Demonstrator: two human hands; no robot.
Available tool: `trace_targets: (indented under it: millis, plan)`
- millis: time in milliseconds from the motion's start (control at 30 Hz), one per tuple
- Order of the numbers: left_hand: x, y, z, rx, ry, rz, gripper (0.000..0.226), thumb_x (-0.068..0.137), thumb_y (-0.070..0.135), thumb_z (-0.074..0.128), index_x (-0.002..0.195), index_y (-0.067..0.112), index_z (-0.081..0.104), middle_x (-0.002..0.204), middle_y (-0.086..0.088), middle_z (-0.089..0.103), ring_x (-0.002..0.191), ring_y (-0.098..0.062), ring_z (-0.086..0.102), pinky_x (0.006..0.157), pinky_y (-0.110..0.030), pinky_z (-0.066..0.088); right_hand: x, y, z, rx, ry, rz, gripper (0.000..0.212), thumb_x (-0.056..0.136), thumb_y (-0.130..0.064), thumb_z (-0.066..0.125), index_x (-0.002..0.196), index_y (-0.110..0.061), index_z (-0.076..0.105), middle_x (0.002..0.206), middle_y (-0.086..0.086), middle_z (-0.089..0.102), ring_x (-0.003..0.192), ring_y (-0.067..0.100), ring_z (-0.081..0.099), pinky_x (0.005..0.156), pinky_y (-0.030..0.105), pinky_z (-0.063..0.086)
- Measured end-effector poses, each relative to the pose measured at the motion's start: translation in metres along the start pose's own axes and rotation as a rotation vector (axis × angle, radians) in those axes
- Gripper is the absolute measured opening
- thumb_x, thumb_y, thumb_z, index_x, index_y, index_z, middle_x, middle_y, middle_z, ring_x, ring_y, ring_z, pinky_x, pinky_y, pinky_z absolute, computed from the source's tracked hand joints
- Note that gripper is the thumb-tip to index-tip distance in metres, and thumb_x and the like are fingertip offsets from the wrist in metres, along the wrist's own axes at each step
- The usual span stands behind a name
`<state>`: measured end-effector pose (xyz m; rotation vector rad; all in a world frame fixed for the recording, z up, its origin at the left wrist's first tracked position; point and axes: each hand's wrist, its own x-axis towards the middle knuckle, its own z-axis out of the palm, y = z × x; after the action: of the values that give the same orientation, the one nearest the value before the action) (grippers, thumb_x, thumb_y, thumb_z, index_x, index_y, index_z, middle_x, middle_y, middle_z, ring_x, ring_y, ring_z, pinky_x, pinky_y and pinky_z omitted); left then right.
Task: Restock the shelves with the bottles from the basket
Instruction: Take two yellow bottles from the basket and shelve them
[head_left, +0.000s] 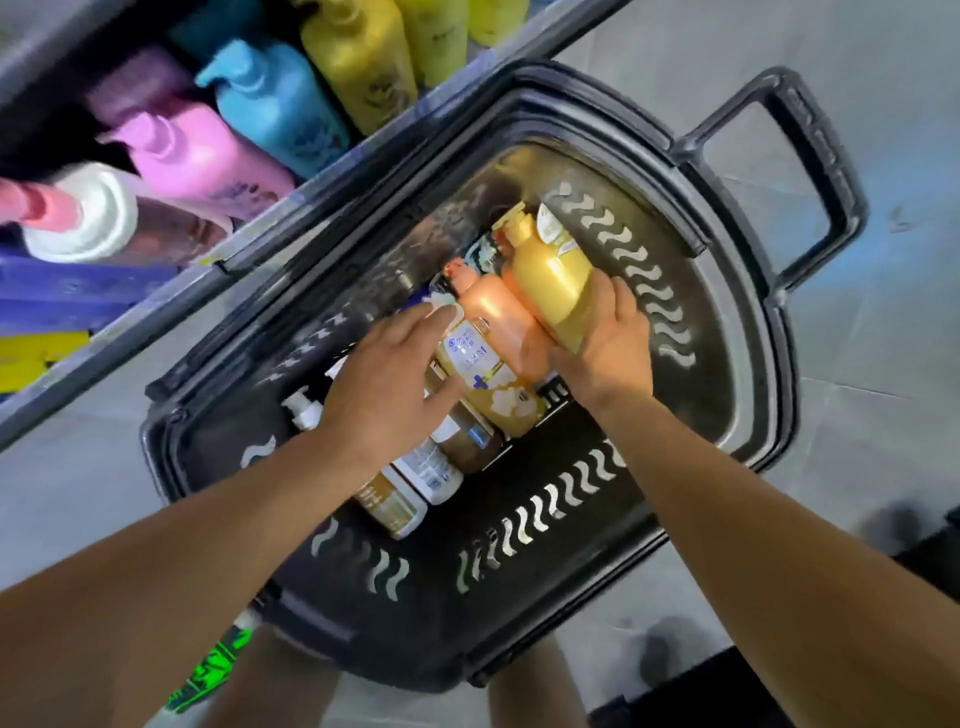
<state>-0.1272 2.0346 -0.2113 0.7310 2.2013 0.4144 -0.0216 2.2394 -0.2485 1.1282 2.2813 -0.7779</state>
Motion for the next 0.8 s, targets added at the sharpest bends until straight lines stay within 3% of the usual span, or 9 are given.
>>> trace_targets:
  millis: [100, 167, 233, 300, 400, 533, 633, 733, 800]
  plan:
    - [0.008, -0.008, 0.013, -0.024, -0.007, -0.013, 0.068, 0.092, 0.040, 0.058, 0.152, 0.021, 0.034, 0.156, -0.002, 0.035, 0.141, -0.025, 0.033, 0.113, -0.038, 0.032, 0.005, 0.008, 0.017, -0.205, 0.093, -0.034, 0.088, 0.075, -0.039, 0.070, 0.148, -0.012, 0.029, 0.137, 0.013, 0.042, 0.117, 0.034, 0.043, 0.097, 0.040, 0.033]
    - [0.011, -0.014, 0.020, -0.032, -0.003, -0.016, 0.067, 0.091, 0.040, 0.057, 0.151, 0.019, 0.036, 0.155, -0.002, 0.038, 0.139, -0.024, 0.035, 0.112, -0.036, 0.032, 0.005, 0.013, 0.027, -0.262, 0.101, -0.062, 0.088, 0.075, -0.053, 0.072, 0.144, -0.012, 0.035, 0.129, 0.014, 0.044, 0.110, 0.035, 0.045, 0.087, 0.041, 0.038]
    - [0.010, -0.019, 0.027, -0.042, 0.002, -0.029, 0.066, 0.092, 0.039, 0.058, 0.151, 0.018, 0.036, 0.154, -0.002, 0.039, 0.139, -0.024, 0.035, 0.111, -0.033, 0.030, 0.006, 0.020, 0.038, -0.263, 0.058, -0.087, 0.094, 0.076, -0.066, 0.068, 0.145, -0.014, 0.031, 0.134, 0.015, 0.041, 0.115, 0.035, 0.045, 0.094, 0.044, 0.041]
    - [0.008, -0.024, 0.032, -0.046, 0.009, -0.041, 0.066, 0.092, 0.039, 0.059, 0.151, 0.018, 0.037, 0.154, -0.003, 0.039, 0.139, -0.024, 0.036, 0.112, -0.033, 0.030, 0.009, 0.024, 0.048, -0.173, 0.020, -0.091, 0.097, 0.081, -0.067, 0.063, 0.151, -0.014, 0.021, 0.145, 0.015, 0.037, 0.126, 0.036, 0.042, 0.105, 0.047, 0.036]
    - [0.005, -0.030, 0.039, -0.044, 0.011, -0.042, 0.066, 0.093, 0.038, 0.060, 0.151, 0.017, 0.037, 0.154, -0.004, 0.039, 0.139, -0.027, 0.037, 0.114, -0.039, 0.034, 0.011, 0.027, 0.059, -0.156, 0.041, -0.074, 0.104, 0.079, -0.070, 0.063, 0.153, -0.017, 0.013, 0.151, 0.012, 0.034, 0.131, 0.035, 0.040, 0.108, 0.048, 0.035]
    - [-0.001, -0.033, 0.045, -0.072, 0.026, -0.045, 0.065, 0.093, 0.036, 0.061, 0.151, 0.018, 0.037, 0.154, -0.004, 0.039, 0.139, -0.028, 0.038, 0.113, -0.041, 0.036, 0.021, 0.023, 0.057, -0.156, 0.018, -0.040, 0.100, 0.069, -0.062, 0.076, 0.144, -0.018, 0.028, 0.137, 0.009, 0.048, 0.122, 0.032, 0.051, 0.101, 0.044, 0.042]
    - [-0.007, -0.028, 0.045, -0.134, 0.047, -0.059, 0.067, 0.092, 0.036, 0.062, 0.151, 0.021, 0.035, 0.153, -0.001, 0.041, 0.139, -0.024, 0.038, 0.113, -0.033, 0.032, 0.014, 0.017, 0.045, 0.046, -0.143, 0.067, 0.093, 0.066, -0.053, 0.081, 0.140, -0.017, 0.037, 0.124, 0.006, 0.058, 0.112, 0.028, 0.058, 0.093, 0.039, 0.049]
    - [-0.016, -0.018, 0.042, -0.247, 0.075, -0.107, 0.071, 0.091, 0.040, 0.063, 0.153, 0.027, 0.032, 0.152, 0.003, 0.042, 0.139, -0.016, 0.038, 0.111, -0.029, 0.032, -0.022, 0.017, 0.033, 0.529, -0.340, 0.115, 0.080, 0.066, -0.034, 0.088, 0.135, -0.022, 0.048, 0.118, -0.003, 0.064, 0.108, 0.017, 0.062, 0.097, 0.043, 0.052]
    - [-0.025, -0.010, 0.040, -0.340, 0.102, -0.107, 0.073, 0.089, 0.042, 0.065, 0.153, 0.031, 0.030, 0.151, 0.007, 0.044, 0.136, -0.008, 0.041, 0.108, -0.024, 0.034, -0.047, 0.016, 0.028, 0.707, -0.447, 0.091, 0.071, 0.067, -0.029, 0.087, 0.130, -0.025, 0.054, 0.114, -0.004, 0.069, 0.106, 0.014, 0.065, 0.098, 0.045, 0.052]
